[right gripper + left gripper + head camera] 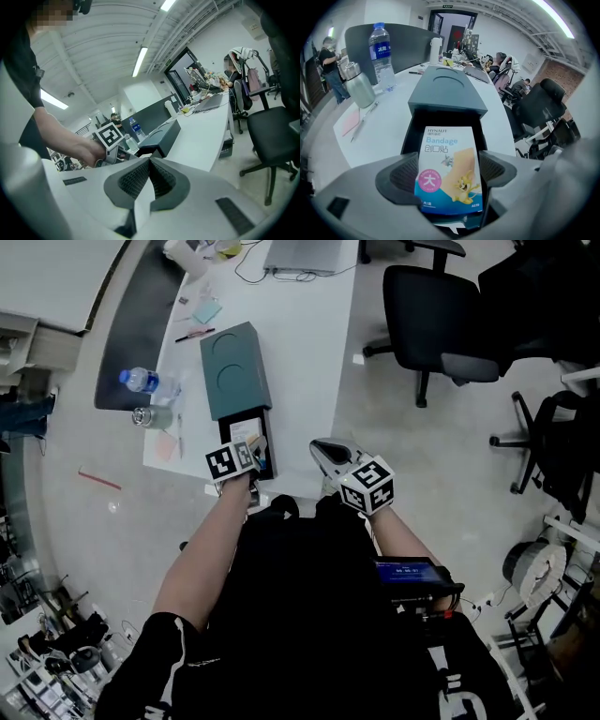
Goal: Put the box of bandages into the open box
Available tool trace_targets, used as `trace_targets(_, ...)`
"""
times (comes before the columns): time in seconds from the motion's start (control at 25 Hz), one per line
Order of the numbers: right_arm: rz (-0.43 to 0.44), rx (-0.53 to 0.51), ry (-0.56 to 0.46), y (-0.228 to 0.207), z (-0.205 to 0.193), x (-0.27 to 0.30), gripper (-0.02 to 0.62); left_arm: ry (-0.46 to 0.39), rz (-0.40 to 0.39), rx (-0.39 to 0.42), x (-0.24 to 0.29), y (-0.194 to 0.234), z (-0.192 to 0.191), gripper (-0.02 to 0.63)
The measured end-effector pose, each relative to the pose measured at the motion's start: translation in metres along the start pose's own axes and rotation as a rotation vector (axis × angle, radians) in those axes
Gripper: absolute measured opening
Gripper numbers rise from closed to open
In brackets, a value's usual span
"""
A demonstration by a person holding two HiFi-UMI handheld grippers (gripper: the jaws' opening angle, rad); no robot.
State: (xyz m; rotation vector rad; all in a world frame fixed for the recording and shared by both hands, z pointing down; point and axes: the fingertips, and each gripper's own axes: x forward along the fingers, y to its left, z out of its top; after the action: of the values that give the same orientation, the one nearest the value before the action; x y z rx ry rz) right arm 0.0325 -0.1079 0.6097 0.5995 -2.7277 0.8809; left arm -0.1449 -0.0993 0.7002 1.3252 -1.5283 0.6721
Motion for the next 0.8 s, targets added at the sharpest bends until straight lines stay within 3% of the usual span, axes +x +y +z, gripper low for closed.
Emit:
trace_targets(0.48, 0.008, 0.003, -0.007, -0.005, -0.005, -0.013, 0.025, 0.005, -0.057, -0.035, -0.006, -0.012, -0.001, 0.428)
trace_targets(0.8, 0.008, -0.005, 0.001, -0.006, -0.007, -0.012, 0.025, -0.079, -0.150, 0.006, -0.027, -0.027, 0.004, 0.426)
